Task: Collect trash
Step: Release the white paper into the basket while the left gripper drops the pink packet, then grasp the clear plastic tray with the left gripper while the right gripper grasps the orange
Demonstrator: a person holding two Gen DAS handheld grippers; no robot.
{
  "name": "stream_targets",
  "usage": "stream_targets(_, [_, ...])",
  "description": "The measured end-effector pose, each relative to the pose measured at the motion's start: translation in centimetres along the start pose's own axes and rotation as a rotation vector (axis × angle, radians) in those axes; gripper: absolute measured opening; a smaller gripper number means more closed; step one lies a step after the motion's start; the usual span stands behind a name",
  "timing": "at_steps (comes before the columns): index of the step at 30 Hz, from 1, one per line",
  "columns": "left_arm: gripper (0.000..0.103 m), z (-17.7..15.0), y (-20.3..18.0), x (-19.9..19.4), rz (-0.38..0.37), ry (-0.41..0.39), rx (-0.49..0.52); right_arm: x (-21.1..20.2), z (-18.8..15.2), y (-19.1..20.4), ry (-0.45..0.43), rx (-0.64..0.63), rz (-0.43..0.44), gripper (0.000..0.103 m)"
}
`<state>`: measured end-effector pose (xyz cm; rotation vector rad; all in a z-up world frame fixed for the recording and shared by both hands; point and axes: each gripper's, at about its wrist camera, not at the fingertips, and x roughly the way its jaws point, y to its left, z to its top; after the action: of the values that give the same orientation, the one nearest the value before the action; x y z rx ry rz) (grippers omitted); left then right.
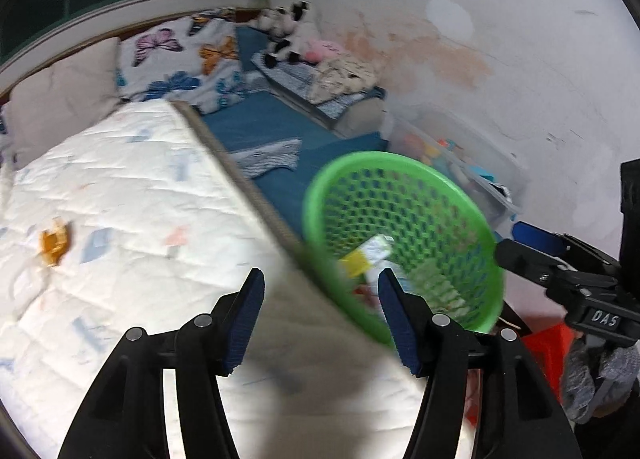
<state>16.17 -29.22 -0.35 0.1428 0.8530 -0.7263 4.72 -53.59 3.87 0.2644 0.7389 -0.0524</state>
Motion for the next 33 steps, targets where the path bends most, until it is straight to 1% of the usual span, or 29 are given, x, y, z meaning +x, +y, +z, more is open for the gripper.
stream_targets(4, [0.057, -0.6, 4.1, -1.8, 0.075, -0.018, -0.038, 0.8, 0.4, 2.1, 0.009, -0.021, 0.035, 0.076])
stream_targets(12, [0.058, -1.7, 12.4, -5.1, 0.24, -0.037, -0.058, 3.5, 1.6, 8.4, 0.042, -0.113, 0.108, 0.076])
stream_targets(13, [0.06, -1.9, 13.8, -5.6, 0.262, -0.039, -0.062, 3.8, 1.7, 9.1, 0.045, -0.121, 0.117, 0.076])
stream_targets(15, [0.065, -2.0, 15.9, -6.2, 0.284, -0.036, -0.064, 4.7, 2.1, 11.0, 0.059, -0.142, 0.143, 0.076])
stream_targets(17, [0.068, -2.0, 18.1, -6.7, 0.311, -0.035, -0.05, 5.7, 2.3, 12.7, 0.074, -0.16, 0.164, 0.076])
stream_targets(19, [0.077, -2.0, 19.9, -7.1, 0.314, -0.029, -0.025, 6.9, 2.6, 14.5, 0.091, -0.179, 0.184, 0.076])
stream_targets(21, [0.078, -1.9, 21.5, -7.2, 0.325, -0.021, 0.013, 7.9, 2.9, 15.8, 0.107, -0.189, 0.202, 0.076])
stream_targets(23, [0.082, -2.0, 22.7, -7.0, 0.313, -0.006, 0.061, 9.1, 3.1, 17.4, 0.123, -0.2, 0.219, 0.076])
stream_targets(28, [0.084, -2.1, 24.8, -5.7, 0.313, 0.026, 0.152, 12.0, 3.8, 20.7, 0.163, -0.222, 0.25, 0.076])
stream_targets(31, [0.084, -2.1, 26.0, -4.7, 0.293, 0.041, 0.179, 13.5, 4.3, 22.0, 0.182, -0.227, 0.267, 0.076])
stream_targets(33, [0.084, -2.0, 26.7, -4.2, 0.261, 0.048, 0.19, 14.2, 4.5, 22.5, 0.191, -0.232, 0.275, 0.076])
